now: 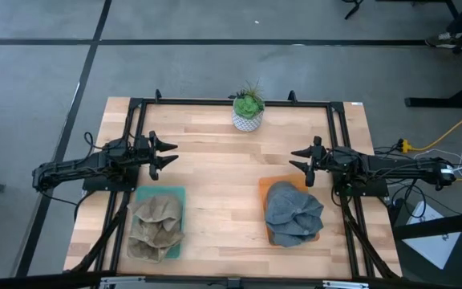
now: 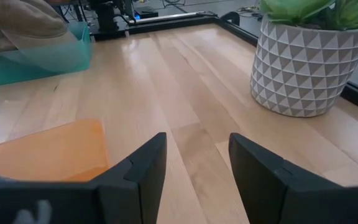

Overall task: Pick & Place hat
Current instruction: Return to Home Position

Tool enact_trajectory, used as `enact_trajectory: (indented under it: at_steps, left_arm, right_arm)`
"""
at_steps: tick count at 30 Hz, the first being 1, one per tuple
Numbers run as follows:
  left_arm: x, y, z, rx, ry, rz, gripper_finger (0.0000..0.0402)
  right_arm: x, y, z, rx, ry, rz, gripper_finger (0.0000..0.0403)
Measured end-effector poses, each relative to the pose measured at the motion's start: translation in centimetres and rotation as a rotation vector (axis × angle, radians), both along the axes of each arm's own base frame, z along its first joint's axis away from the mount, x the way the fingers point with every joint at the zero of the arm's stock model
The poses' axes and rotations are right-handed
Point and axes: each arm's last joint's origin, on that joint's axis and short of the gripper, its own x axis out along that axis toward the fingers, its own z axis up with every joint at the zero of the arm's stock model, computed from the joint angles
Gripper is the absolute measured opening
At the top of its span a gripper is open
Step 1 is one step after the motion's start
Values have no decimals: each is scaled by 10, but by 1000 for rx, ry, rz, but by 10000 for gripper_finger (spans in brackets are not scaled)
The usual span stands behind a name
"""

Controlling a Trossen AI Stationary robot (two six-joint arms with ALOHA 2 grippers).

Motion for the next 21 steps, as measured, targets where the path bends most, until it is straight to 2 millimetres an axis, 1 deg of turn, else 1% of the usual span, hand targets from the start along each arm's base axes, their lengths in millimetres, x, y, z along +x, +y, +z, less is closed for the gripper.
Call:
enact_trajectory:
  at_steps: [21]
  left_arm:
    - [0,0,0,0,0,0,198]
  right_arm:
    - [0,0,0,-1,1,0,172]
